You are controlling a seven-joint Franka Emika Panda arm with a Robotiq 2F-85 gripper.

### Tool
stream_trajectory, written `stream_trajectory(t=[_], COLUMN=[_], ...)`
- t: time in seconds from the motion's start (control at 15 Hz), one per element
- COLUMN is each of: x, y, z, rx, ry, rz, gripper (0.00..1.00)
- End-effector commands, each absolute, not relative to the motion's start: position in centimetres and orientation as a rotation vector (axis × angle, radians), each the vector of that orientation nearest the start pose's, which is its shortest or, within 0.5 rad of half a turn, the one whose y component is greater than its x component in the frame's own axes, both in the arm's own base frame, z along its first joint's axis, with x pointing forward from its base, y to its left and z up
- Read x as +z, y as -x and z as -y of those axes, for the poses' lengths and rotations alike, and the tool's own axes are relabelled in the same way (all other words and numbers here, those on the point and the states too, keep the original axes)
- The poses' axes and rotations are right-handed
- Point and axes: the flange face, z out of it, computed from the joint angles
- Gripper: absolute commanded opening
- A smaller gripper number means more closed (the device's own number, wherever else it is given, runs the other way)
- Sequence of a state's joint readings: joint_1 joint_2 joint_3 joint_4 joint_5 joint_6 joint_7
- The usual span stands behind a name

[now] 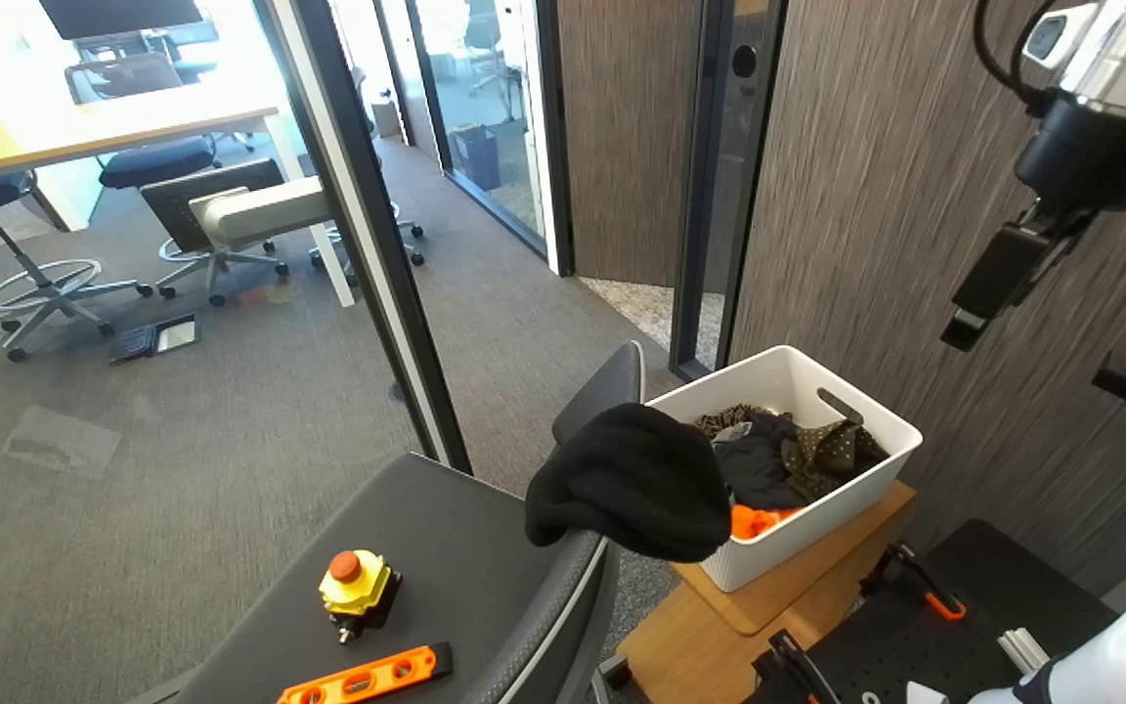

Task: Pick up the black head sock from the container and put it on the chair.

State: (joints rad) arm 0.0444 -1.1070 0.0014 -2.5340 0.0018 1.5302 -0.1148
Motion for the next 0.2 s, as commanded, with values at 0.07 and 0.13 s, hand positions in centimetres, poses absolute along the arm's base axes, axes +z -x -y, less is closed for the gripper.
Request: stream_trajectory(t=[0.07, 0.13], x=[58.81, 58.71], y=[-21.62, -21.58], z=[-0.70, -0.55], rx=[-0.152, -0.147], ry=[3.128, 3.127], rz=[0.231, 0.219], gripper=[1.00, 1.00])
